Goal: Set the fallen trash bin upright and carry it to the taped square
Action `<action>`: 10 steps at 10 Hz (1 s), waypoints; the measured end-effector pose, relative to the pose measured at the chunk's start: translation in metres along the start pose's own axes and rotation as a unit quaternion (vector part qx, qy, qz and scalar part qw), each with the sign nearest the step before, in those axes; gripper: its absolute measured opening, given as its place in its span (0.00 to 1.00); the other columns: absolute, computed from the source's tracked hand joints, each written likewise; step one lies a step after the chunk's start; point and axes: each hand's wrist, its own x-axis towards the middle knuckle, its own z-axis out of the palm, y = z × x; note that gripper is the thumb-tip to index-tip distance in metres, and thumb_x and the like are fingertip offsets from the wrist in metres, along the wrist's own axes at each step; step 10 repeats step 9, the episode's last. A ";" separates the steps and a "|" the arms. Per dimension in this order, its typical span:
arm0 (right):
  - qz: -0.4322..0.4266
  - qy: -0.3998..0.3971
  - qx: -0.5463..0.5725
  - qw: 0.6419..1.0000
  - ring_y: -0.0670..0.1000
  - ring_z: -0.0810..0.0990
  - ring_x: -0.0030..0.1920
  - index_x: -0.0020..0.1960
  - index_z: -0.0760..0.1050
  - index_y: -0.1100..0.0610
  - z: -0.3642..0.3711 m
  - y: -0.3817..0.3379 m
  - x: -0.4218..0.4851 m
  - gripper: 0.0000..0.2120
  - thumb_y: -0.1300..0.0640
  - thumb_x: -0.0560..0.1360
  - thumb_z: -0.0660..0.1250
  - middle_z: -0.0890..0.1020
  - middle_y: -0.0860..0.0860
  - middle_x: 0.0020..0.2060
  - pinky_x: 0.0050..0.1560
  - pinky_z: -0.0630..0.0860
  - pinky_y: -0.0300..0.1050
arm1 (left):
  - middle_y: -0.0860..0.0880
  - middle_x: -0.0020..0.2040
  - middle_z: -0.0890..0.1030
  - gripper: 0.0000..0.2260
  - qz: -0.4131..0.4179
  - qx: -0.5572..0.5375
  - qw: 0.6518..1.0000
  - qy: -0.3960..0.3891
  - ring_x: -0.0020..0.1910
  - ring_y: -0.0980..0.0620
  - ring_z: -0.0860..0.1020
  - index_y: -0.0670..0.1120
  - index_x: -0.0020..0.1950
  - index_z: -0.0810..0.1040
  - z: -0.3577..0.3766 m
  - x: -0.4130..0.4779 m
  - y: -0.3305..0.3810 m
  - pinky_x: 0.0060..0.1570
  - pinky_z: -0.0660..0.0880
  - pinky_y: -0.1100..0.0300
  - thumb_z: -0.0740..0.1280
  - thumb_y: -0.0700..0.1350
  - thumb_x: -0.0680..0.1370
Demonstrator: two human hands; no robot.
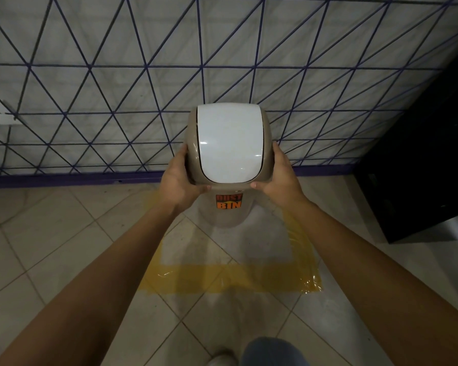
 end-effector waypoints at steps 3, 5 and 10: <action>0.008 -0.005 -0.016 1.000 0.52 0.57 0.74 0.77 0.45 0.54 0.000 -0.001 0.001 0.53 0.62 0.64 0.77 0.58 0.53 0.75 0.64 0.52 0.39 | 0.49 0.71 0.69 0.46 -0.005 -0.008 1.000 0.015 0.70 0.50 0.67 0.52 0.76 0.57 0.004 -0.003 0.001 0.67 0.68 0.51 0.77 0.39 0.65; 0.013 -0.012 -0.026 1.000 0.52 0.58 0.74 0.76 0.46 0.53 0.000 -0.008 0.000 0.52 0.63 0.64 0.76 0.59 0.53 0.74 0.67 0.54 0.41 | 0.50 0.70 0.71 0.44 -0.016 -0.016 0.999 0.024 0.70 0.50 0.68 0.53 0.76 0.58 0.006 -0.004 0.000 0.66 0.70 0.50 0.77 0.39 0.65; 0.035 -0.082 -0.085 0.992 0.54 0.54 0.75 0.76 0.48 0.54 -0.043 -0.063 -0.034 0.45 0.56 0.69 0.73 0.57 0.53 0.75 0.74 0.56 0.54 | 0.44 0.68 0.71 0.36 -0.030 0.080 0.996 0.032 0.68 0.45 0.67 0.49 0.72 0.66 -0.014 -0.035 0.066 0.64 0.67 0.53 0.76 0.46 0.67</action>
